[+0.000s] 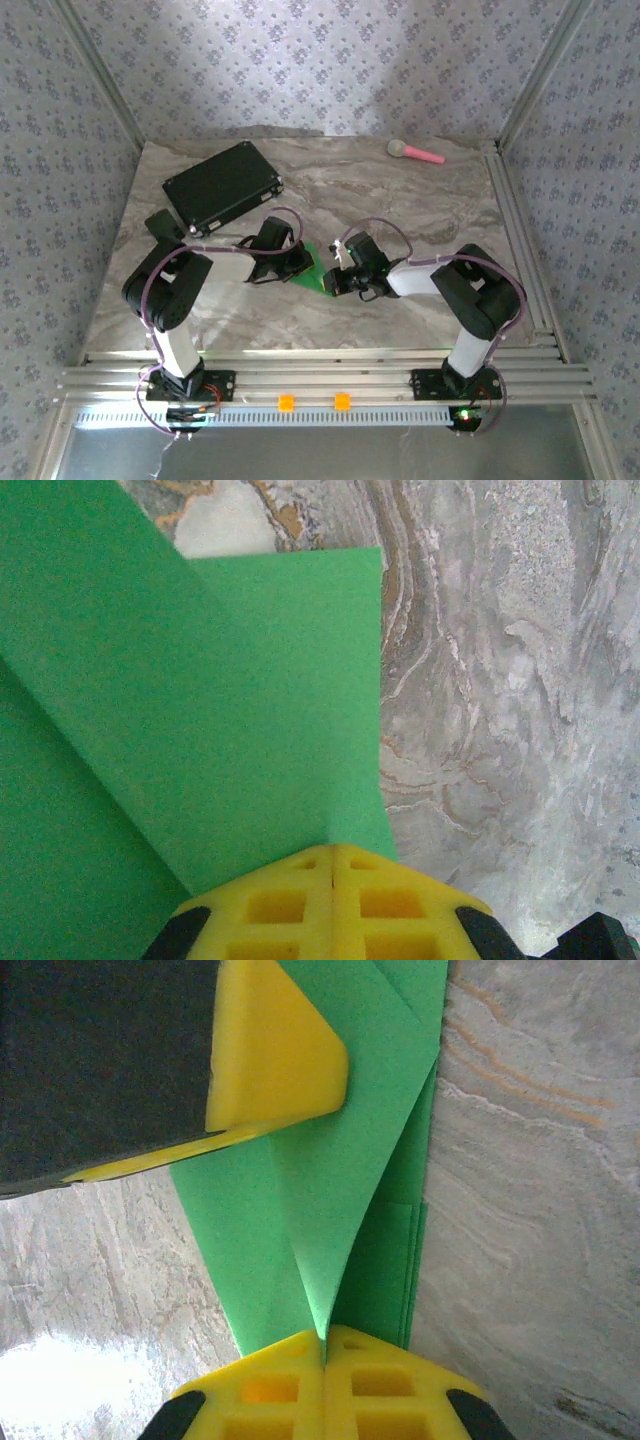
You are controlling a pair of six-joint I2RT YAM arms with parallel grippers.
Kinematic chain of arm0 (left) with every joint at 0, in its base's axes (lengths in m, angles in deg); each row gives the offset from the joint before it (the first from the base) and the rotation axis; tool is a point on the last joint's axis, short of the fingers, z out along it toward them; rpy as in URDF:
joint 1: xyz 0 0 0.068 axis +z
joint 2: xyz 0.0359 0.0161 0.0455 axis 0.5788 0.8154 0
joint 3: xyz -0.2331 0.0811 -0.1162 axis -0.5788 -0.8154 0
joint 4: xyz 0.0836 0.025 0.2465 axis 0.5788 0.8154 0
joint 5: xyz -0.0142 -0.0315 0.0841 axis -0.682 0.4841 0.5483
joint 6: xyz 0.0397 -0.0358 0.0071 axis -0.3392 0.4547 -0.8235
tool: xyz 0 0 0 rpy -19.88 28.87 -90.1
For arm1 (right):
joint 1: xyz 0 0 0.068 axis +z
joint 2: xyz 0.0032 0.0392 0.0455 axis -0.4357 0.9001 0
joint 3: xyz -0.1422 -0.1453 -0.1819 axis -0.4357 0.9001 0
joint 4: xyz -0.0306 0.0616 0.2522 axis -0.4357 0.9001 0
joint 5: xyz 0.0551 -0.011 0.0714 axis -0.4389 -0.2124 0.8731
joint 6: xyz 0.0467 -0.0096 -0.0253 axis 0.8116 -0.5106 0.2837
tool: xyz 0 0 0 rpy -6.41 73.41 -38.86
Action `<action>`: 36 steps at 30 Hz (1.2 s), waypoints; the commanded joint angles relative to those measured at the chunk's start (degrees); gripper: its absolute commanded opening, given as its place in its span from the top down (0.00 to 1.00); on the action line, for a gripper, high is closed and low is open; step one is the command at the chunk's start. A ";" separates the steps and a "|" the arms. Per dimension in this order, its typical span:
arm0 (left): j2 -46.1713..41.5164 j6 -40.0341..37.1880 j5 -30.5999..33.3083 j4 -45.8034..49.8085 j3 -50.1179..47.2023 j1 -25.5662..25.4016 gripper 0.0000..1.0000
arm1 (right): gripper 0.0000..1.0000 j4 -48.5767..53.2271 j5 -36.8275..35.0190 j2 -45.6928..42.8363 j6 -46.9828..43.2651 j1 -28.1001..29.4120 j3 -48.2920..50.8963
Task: Fold a paper plane with a square sheet of paper (pick it up from the middle)
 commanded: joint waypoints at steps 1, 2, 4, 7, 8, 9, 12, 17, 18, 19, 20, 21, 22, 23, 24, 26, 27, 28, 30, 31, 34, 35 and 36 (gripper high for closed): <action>0.11 -1.00 1.98 4.05 0.94 -0.10 0.95 | 0.99 6.53 -0.29 2.36 -0.09 -0.39 0.46; 0.41 -1.18 1.87 4.67 1.48 -0.09 0.95 | 0.98 6.63 -0.31 2.49 -0.09 -0.39 0.41; 0.69 -1.39 2.21 5.81 1.88 -0.17 0.95 | 0.98 6.89 -0.15 2.45 -0.09 -0.53 0.41; 0.51 -1.33 3.58 7.44 1.77 0.00 0.96 | 0.98 7.11 0.02 2.47 -0.01 -0.66 0.42; 0.45 -1.36 4.04 7.88 1.68 0.00 0.96 | 0.98 7.11 0.18 2.44 0.16 -0.73 0.49; 0.45 -1.45 4.32 8.27 1.53 0.05 0.96 | 0.97 6.99 0.39 2.37 0.34 -0.69 0.48; 0.88 -1.62 4.64 9.31 1.66 0.15 0.96 | 0.96 6.90 1.30 2.20 0.74 -0.89 0.44; 1.32 -1.79 5.09 8.81 0.89 0.35 0.96 | 0.93 6.91 2.98 1.00 1.47 -1.44 0.44; 1.48 -1.89 5.04 8.65 0.67 0.35 0.96 | 0.92 6.97 3.72 0.58 1.72 -1.65 0.39; 1.65 -1.89 4.94 8.65 0.66 0.42 0.96 | 0.90 7.14 4.29 0.22 1.96 -1.77 0.18; 1.80 -2.04 4.80 8.44 0.61 0.40 0.96 | 0.89 7.40 4.62 -0.37 2.23 -1.89 0.15; 1.95 -2.28 4.62 8.06 0.60 0.53 0.96 | 0.88 7.42 5.03 -0.98 2.28 -2.12 0.13; 1.94 -2.32 4.72 8.31 0.64 0.57 0.96 | 0.87 7.61 5.37 -1.36 2.19 -2.22 0.08; 1.86 -2.42 4.92 8.79 0.67 0.75 0.96 | 0.85 8.21 5.87 -1.90 2.19 -2.48 0.13; 1.73 -2.54 5.20 8.83 0.39 0.79 0.96 | 0.83 8.82 6.46 -2.41 2.28 -2.83 -0.13; 1.74 -2.71 4.87 8.06 -0.09 0.87 0.95 | 0.80 9.18 7.39 -3.41 2.28 -3.28 0.03; 1.92 -2.97 4.54 7.92 -0.02 0.86 0.95 | 0.79 9.14 7.72 -3.68 2.32 -3.50 0.15; 2.10 -3.16 4.14 7.60 0.06 0.84 0.95 | 0.79 9.01 8.40 -3.76 2.37 -3.68 0.23; 2.38 -3.38 3.37 6.64 0.25 0.87 0.95 | 0.78 9.71 9.91 -3.24 2.28 -4.15 -0.12; 2.37 -3.35 3.43 6.58 0.35 0.87 0.95 | 0.78 9.85 10.45 -3.13 2.41 -4.17 -0.22; 2.29 -3.54 3.44 6.53 0.40 0.84 0.95 | 0.78 9.98 11.70 -3.42 2.85 -4.39 -0.24; 2.29 -3.64 3.31 6.49 0.36 0.84 0.95 | 0.78 9.76 11.94 -3.65 3.05 -4.44 -0.26; 2.29 -3.73 3.03 6.09 0.26 0.88 0.95 | 0.77 9.84 12.08 -3.98 3.28 -4.50 -0.55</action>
